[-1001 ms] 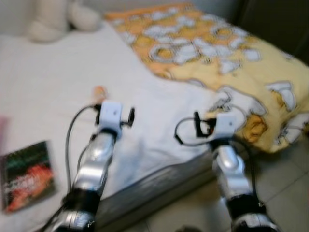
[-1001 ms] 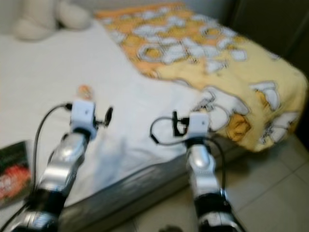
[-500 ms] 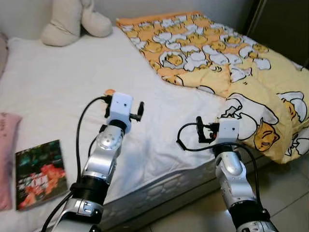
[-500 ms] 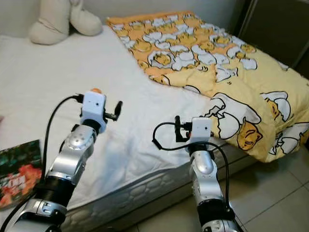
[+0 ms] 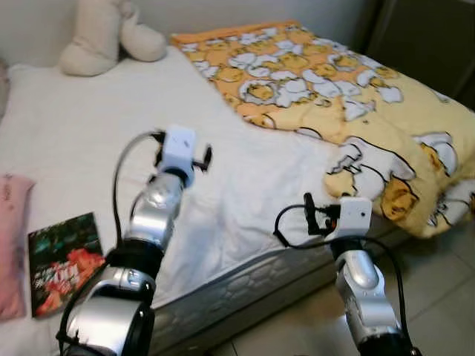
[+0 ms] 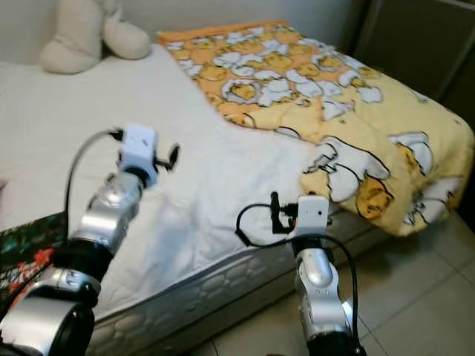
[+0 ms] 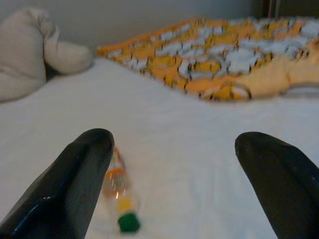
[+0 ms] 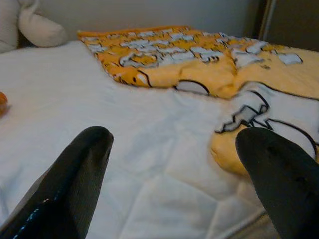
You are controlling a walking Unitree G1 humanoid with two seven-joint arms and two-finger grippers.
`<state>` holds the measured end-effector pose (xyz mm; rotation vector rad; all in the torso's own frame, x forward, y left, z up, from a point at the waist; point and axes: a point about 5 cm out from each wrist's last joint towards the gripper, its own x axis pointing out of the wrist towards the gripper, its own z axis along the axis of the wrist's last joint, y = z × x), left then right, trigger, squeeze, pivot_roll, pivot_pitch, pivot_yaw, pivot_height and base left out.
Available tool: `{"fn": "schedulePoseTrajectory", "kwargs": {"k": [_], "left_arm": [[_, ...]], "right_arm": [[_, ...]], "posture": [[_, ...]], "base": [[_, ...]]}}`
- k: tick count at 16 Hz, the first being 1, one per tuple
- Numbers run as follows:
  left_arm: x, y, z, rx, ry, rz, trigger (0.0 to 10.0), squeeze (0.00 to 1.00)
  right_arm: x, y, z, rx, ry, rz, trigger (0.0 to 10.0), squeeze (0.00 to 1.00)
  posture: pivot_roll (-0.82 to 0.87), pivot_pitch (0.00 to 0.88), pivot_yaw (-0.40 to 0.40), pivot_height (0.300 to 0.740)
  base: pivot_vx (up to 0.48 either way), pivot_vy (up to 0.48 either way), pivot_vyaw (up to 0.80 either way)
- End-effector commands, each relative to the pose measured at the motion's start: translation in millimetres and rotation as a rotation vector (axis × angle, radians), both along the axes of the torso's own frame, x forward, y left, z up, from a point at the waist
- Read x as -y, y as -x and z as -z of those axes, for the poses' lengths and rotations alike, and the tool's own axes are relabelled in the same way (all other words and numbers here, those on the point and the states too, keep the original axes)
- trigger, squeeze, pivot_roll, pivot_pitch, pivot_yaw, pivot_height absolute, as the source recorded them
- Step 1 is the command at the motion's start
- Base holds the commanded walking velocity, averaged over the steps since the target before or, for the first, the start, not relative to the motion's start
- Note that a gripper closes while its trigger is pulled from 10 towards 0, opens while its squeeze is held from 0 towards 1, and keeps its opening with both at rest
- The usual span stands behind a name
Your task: Clean up the room
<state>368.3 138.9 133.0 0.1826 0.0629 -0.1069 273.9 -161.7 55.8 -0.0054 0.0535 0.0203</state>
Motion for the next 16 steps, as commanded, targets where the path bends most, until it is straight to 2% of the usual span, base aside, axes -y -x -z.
{"fn": "schedulePoseTrajectory", "kwargs": {"k": [1,3,5,7,8,9,10,11,12,13,16], "left_arm": [[0.0,3.8,2.3,0.002,0.022,-0.004,10.0,0.0],[2.1,14.9,10.4,0.008,0.075,0.008,10.0,0.0],[3.0,20.6,20.6,-0.006,0.103,-0.015,10.0,0.0],[0.8,24.6,17.1,0.028,0.134,-0.03,10.0,0.0],[-10.4,39.6,16.7,0.059,0.158,-0.055,10.0,0.0],[-20.7,63.8,19.2,0.07,0.148,-0.046,10.0,0.0],[-24.5,90.0,18.1,0.077,0.124,0.014,10.0,0.0],[-24.8,98.3,17.2,0.077,0.117,0.037,10.0,0.0],[-26.4,115.6,9.9,0.085,0.094,0.083,10.0,0.0],[-26.8,121.3,-0.2,0.106,0.079,0.085,10.0,0.0],[-18.7,120.2,-14.8,0.146,0.106,0.05,10.0,0.0]], "right_arm": [[1.3,-2.8,-8.2,0.028,0.006,0.002,10.0,0.0],[4.5,-4.8,-11.3,0.035,0.0,0.025,10.0,0.0],[-2.3,-8.1,-13.6,0.036,-0.004,0.001,10.0,0.0],[-4.1,-9.4,-14.5,0.039,-0.004,-0.005,10.0,0.0],[-1.6,-7.5,-19.4,0.069,-0.026,0.012,10.0,0.0],[3.1,1.7,-28.1,0.119,-0.037,0.021,10.0,0.0],[5.8,18.2,-32.8,0.143,-0.007,0.001,10.0,0.0],[6.3,24.3,-33.5,0.146,0.006,-0.008,10.0,0.0],[12.5,42.0,-34.5,0.131,0.025,-0.013,10.0,0.0],[17.6,53.5,-39.0,0.132,0.033,-0.014,10.0,0.0],[21.5,56.7,-50.5,0.17,0.047,-0.003,10.0,0.0]], "posture": [[-0.17,0.0,0.063,0.74],[-0.16,0.0,0.062,0.74],[-0.15,0.0,0.06,0.74],[-0.14,0.0,0.059,0.74],[-0.14,0.0,0.062,0.74],[-0.14,0.0,0.062,0.74],[-0.13,0.0,0.057,0.74],[-0.13,0.0,0.057,0.74],[-0.12,0.0,0.048,0.74],[-0.1,0.0,0.036,0.74],[-0.1,0.0,0.026,0.74]], "base": [[0.0,0.0,0.0],[0.0,0.0,0.0],[0.0,0.0,0.0],[0.0,0.0,0.0],[0.0,0.0,0.0],[0.0,0.0,0.0],[0.0,0.0,0.0],[0.0,0.0,0.0],[0.0,0.0,0.0],[0.0,0.0,0.0],[0.274,0.0,0.0]]}}
